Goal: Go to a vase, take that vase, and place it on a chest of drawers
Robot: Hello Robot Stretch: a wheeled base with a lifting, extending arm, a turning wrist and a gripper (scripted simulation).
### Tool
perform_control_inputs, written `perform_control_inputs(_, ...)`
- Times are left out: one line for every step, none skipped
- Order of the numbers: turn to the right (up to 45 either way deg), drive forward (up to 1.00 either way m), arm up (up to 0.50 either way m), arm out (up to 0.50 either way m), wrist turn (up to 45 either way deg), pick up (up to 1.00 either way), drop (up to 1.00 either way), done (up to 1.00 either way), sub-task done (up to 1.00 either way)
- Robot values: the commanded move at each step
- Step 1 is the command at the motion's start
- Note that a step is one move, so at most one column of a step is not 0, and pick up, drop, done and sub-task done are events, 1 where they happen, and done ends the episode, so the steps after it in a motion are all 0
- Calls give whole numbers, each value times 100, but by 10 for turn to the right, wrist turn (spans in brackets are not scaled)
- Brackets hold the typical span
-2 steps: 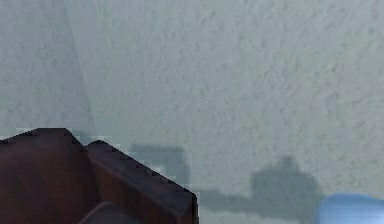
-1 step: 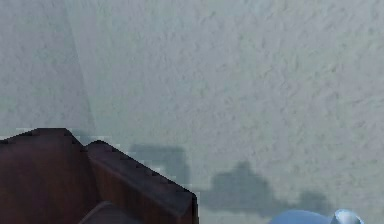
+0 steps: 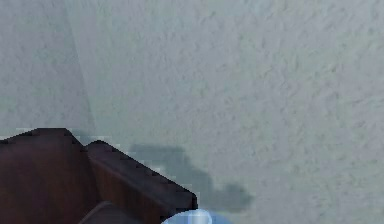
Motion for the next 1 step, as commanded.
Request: perform_control_inputs(-450, 0, 0, 0, 0, 0, 0, 0, 0)
